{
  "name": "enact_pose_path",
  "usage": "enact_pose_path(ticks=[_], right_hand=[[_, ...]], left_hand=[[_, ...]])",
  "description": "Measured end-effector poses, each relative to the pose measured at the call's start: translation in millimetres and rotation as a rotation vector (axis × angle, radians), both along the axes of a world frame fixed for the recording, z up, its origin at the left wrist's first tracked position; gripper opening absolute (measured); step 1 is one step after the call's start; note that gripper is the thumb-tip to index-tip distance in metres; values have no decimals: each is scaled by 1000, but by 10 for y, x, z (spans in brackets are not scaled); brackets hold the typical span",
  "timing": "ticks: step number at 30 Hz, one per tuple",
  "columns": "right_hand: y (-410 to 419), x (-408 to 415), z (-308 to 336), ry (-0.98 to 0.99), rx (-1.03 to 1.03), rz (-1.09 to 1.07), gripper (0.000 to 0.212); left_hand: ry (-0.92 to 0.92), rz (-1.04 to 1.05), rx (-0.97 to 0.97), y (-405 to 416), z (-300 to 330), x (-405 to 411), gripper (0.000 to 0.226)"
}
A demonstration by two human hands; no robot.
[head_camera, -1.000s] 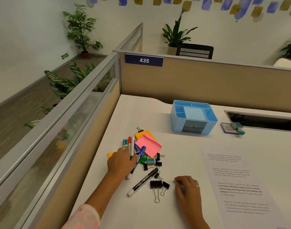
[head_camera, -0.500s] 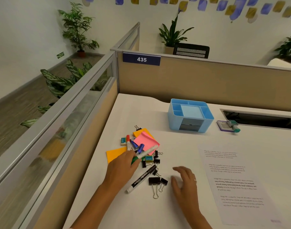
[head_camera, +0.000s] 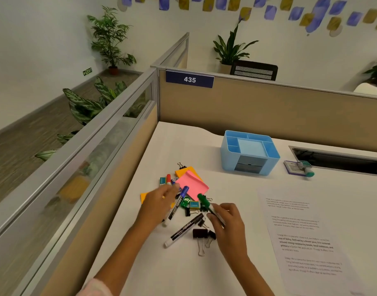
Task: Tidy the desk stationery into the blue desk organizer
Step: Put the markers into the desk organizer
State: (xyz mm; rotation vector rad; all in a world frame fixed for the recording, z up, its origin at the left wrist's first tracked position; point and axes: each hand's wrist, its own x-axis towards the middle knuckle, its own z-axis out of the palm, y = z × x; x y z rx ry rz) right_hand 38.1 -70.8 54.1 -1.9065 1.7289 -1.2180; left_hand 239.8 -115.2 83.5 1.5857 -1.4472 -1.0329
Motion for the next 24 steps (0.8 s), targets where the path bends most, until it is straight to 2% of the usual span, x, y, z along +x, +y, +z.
enact_pose_path(ticks=[3, 7, 10, 14, 16, 19, 21, 24], right_hand=[[-49, -156, -66, -281, 256, -113, 18], [-88, -333, -146, -584, 533, -159, 3], [-91, -389, -204, -617, 592, -213, 11], [-105, -383, -178, -638, 591, -239, 5], [-113, -364, -134, -656, 601, -235, 7], [-127, -308, -25, -700, 617, -208, 9], [-136, -227, 85, -767, 624, -131, 6], [-161, -53, 247, -853, 662, 13, 7]], left_hand=[[-339, 86, 59, -311, -157, 128, 21], [-568, 51, 187, -602, -294, 81, 30], [-679, 23, 254, -712, -370, 4, 28], [-750, 30, 266, -729, -387, -44, 26], [-711, 50, 222, -681, -329, -28, 26], [-550, 74, 110, -536, -206, 11, 35], [-347, 29, 92, -405, -145, 8, 33], [14, -90, 173, -168, -97, -104, 20]])
